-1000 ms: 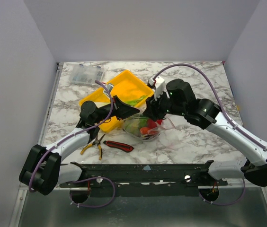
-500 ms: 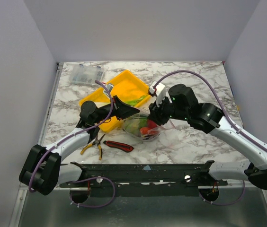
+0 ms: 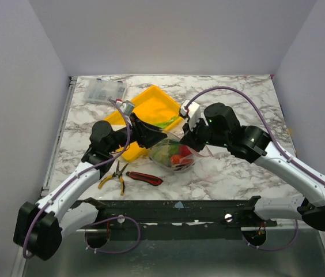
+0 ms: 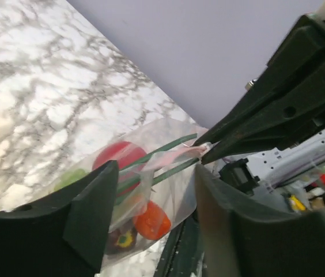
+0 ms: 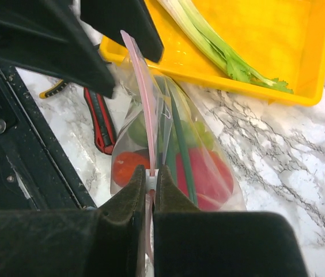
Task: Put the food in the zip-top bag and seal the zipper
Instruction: Zip the zipper food storage bag at the center of the board.
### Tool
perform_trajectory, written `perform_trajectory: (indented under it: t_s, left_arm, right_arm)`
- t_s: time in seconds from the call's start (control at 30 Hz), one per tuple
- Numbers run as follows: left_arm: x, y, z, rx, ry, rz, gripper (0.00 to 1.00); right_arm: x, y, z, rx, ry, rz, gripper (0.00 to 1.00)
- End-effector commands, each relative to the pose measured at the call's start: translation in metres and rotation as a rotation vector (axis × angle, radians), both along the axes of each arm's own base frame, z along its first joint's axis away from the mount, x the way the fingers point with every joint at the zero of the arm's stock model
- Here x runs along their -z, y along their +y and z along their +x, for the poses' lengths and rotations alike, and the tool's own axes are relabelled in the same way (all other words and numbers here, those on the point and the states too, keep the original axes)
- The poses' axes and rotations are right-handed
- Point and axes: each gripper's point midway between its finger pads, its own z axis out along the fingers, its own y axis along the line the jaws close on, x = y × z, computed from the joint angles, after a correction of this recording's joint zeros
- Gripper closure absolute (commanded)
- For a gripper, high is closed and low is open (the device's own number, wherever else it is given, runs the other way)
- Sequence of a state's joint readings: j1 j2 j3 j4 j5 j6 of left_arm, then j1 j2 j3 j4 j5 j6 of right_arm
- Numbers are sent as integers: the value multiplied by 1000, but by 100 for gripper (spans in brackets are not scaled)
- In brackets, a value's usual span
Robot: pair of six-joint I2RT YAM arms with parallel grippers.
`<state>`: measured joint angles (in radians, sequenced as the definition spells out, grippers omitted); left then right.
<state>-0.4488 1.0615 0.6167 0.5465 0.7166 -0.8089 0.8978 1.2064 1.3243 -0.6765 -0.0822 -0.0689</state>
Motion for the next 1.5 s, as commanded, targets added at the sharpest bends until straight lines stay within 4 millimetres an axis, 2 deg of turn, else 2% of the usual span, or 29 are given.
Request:
perform_trajectory:
  t_s: [0.0,0.03,0.1,0.17,0.27,0.4,0.5,0.57,0.67,0.83,0.9,0.93,0.97,1.0,1.07,1.2,1.3,1.47]
  left_arm:
    - [-14,30,7,-205,-289,180,35]
    - [-20,37,7,-242,-354,195,30]
    - [-34,45,6,-286,-488,219,25]
    - [-44,42,-2,-247,-632,253,23]
    - [-38,27,-14,-120,-858,379,20]
    - [-15,11,-25,41,-1110,557,19]
    - [-17,5,-29,81,-1174,568,19]
    - [-10,2,-29,132,-1171,590,19]
    - [2,-2,-19,169,-1135,646,23]
    - [3,-6,-9,136,-1149,659,38]
    - [3,-5,-2,111,-1150,687,60]
    - [3,-4,3,93,-1146,703,78]
    - [3,-4,7,73,-1141,712,89]
    - [0,-3,9,53,-1138,712,96]
    - [-5,-3,8,34,-1134,695,100]
    - [-14,-5,1,-4,-1133,637,100]
    - [-19,-5,-6,-19,-1099,587,100]
    - [-19,-2,-8,-48,-1062,553,100]
  right_arm:
    - [-10,7,4,-24,-37,7,100]
    - [-11,9,4,-30,-35,7,100]
    - [-12,14,3,-54,-25,10,100]
    - [-11,19,2,-77,-16,10,100]
    - [-7,26,2,-103,7,-4,100]
    - [-2,30,1,-125,29,-21,100]
    - [1,32,0,-137,46,-35,100]
    - [1,33,-1,-143,52,-38,100]
    - [-2,34,0,-145,51,-40,100]
    - [-2,31,-2,-146,60,-51,100]
    - [-3,29,-2,-141,58,-55,100]
    - [-5,28,-2,-139,56,-54,100]
    - [-5,27,-3,-137,58,-59,100]
    - [-7,26,-2,-129,55,-59,100]
    - [-10,23,-1,-110,51,-64,100]
    - [-28,18,1,-80,28,-42,100]
    - [-42,8,4,-40,-8,-41,100]
    - [-51,-13,1,-3,-47,-78,100]
